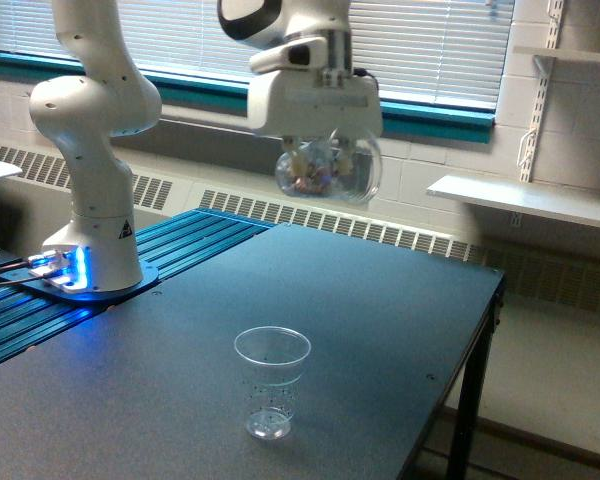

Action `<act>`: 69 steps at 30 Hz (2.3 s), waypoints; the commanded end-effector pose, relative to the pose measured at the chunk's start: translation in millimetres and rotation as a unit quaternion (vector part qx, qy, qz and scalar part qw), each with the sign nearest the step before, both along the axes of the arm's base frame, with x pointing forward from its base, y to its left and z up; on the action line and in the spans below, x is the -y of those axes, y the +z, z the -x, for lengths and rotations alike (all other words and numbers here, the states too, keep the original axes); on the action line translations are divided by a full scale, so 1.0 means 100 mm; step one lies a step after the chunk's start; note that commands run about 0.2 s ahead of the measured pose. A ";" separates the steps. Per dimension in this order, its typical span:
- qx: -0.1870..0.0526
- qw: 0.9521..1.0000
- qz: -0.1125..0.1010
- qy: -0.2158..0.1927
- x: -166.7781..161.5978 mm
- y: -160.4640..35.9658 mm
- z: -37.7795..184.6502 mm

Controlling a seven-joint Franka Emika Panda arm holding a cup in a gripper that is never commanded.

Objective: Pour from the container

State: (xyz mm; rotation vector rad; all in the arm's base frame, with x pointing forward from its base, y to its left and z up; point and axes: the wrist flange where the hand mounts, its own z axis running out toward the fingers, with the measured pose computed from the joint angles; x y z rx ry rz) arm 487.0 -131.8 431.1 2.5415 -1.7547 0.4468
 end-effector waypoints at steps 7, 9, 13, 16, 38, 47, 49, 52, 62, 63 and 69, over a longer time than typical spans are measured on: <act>-0.028 0.998 -0.021 -0.049 0.28 -0.25 0.23; -0.034 0.998 -0.023 -0.053 0.31 -0.30 0.26; -0.043 0.997 -0.030 -0.063 0.38 -0.41 0.33; -0.052 0.996 -0.036 -0.068 0.43 -0.51 0.39; -0.149 0.983 -0.075 -0.081 0.61 -1.12 0.57; -0.173 0.977 -0.070 -0.099 0.68 -1.23 0.39; -0.170 0.978 -0.071 -0.101 0.69 -1.23 0.36; -0.169 0.978 -0.073 -0.101 0.69 -1.23 0.34; -0.173 0.975 -0.089 -0.108 0.66 -1.25 0.27; -0.177 0.974 -0.090 -0.109 0.66 -1.26 0.27; -0.176 0.972 -0.104 -0.113 0.67 -1.28 0.22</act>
